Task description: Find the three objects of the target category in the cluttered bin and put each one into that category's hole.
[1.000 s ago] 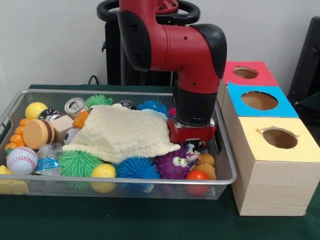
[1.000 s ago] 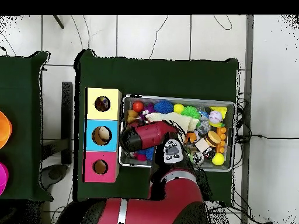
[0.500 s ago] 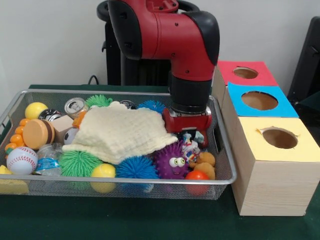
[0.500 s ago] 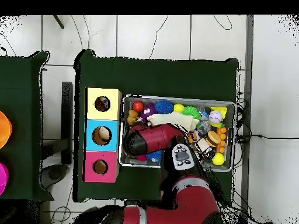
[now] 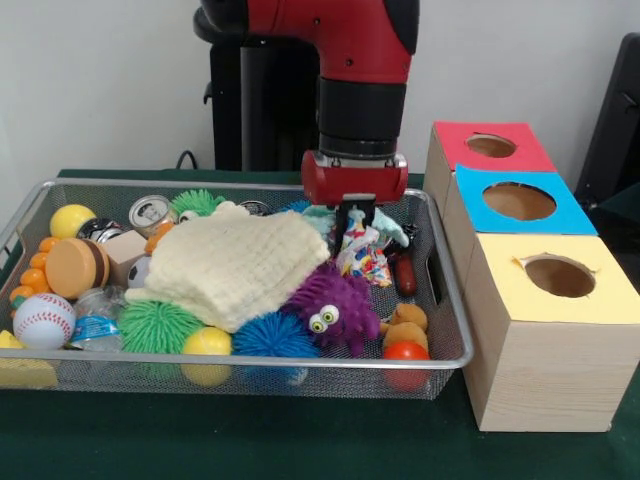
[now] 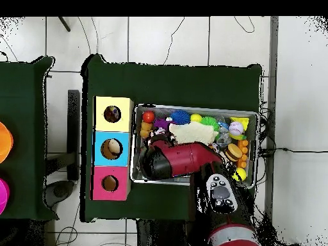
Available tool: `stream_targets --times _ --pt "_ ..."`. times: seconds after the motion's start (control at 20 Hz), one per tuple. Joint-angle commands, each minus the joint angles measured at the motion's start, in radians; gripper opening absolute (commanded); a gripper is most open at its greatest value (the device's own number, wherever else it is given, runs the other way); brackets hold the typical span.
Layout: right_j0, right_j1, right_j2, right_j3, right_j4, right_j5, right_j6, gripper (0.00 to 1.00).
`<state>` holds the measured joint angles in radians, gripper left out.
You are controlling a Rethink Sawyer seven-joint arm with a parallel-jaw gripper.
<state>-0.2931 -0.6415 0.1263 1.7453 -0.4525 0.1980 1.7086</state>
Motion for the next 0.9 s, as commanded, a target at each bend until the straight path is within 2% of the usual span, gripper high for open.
stream_targets --times 0.05,0.55,0.7,0.85,0.9 --pt "-0.027 -0.118 0.102 0.089 -0.029 0.062 -0.008 0.0" --pt "-0.113 -0.204 0.209 0.142 0.017 0.151 -0.057 0.0" --pt "-0.102 -0.196 0.187 0.131 -0.01 0.144 -0.047 0.0" --pt "-0.177 -0.215 0.275 0.185 0.001 0.144 -0.083 0.0" --pt "-0.181 -0.228 0.281 0.191 0.003 0.147 -0.081 0.0"
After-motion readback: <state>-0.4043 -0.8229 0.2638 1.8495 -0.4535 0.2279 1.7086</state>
